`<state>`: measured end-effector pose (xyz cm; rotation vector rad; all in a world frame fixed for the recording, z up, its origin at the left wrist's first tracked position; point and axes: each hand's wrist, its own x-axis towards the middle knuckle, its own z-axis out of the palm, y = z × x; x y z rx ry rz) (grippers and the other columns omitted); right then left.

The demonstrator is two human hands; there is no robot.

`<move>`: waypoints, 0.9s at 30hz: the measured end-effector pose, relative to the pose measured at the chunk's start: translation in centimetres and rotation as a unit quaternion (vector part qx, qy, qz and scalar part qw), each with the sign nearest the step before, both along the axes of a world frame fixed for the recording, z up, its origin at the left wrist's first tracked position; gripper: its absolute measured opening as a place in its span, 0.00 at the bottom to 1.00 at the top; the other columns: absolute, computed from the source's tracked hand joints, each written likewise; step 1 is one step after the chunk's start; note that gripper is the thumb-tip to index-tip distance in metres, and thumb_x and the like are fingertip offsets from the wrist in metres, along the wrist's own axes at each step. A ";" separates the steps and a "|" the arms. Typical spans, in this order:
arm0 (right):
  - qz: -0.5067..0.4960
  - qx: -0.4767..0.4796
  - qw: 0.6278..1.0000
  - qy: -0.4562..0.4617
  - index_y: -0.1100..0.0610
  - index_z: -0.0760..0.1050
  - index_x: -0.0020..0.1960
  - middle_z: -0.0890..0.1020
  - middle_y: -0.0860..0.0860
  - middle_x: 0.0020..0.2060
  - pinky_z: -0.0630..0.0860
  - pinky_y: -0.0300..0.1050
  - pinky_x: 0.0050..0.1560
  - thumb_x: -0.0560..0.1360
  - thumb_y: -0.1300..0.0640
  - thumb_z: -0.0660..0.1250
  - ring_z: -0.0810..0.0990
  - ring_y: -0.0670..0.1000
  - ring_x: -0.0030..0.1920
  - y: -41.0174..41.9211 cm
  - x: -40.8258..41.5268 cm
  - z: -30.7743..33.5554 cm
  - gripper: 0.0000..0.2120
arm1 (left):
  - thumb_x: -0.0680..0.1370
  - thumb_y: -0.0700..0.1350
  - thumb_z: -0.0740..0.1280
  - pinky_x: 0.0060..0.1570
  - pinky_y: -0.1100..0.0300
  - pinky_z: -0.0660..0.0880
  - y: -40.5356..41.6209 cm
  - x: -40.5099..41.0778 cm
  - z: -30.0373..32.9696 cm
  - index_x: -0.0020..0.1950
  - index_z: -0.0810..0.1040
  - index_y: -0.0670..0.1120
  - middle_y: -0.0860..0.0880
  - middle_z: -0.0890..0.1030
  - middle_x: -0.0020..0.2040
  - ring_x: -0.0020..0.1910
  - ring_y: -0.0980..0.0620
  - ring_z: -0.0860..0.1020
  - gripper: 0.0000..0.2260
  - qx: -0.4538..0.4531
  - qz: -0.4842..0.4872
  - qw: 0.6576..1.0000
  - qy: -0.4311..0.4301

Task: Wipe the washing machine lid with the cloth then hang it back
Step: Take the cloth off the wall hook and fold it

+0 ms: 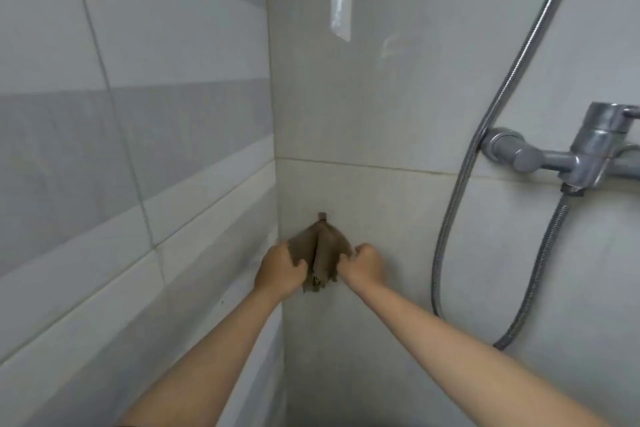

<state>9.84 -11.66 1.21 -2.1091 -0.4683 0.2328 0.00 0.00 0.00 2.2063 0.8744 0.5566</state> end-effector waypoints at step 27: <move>-0.015 0.203 0.979 0.031 0.57 0.70 0.50 0.76 0.54 0.43 0.70 0.44 0.46 0.79 0.55 0.58 0.75 0.54 0.45 0.7 1.1 4.7 0.06 | 0.76 0.45 0.65 0.55 0.48 0.77 0.6 2.9 3.4 0.54 0.76 0.44 0.45 0.80 0.53 0.51 0.44 0.78 0.09 -0.302 0.117 0.912 -0.251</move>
